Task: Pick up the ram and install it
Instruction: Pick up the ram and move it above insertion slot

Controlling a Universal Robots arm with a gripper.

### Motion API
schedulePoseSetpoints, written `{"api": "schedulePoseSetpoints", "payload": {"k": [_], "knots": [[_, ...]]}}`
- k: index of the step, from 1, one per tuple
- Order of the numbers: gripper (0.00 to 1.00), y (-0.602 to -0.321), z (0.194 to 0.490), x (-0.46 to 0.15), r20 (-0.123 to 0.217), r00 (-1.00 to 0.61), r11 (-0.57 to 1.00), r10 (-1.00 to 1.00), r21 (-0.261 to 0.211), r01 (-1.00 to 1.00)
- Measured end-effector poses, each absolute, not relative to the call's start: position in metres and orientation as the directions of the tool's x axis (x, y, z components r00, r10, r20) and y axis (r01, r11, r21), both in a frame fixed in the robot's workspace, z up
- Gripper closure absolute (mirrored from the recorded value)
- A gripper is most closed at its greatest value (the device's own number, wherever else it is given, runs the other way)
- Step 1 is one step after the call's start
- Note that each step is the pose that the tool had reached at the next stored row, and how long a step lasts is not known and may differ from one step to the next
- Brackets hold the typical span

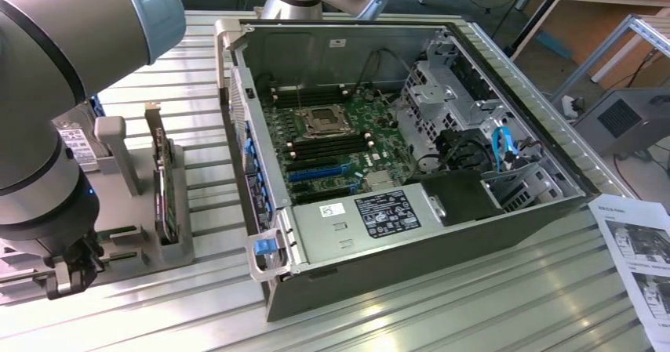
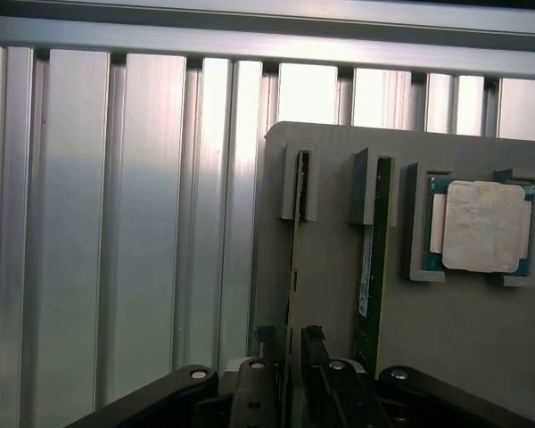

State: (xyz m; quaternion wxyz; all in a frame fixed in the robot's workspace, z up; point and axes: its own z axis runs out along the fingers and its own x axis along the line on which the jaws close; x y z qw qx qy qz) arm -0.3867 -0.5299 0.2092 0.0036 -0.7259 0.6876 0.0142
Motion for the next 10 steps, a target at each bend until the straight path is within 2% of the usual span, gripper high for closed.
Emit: {"api": "schedulePoseSetpoints", "payload": {"k": [10], "knots": [[0.75, -0.5299, 0.2107, -0.3867, -0.026, 0.054, -0.054, -0.998, 0.014, -0.998]]}}
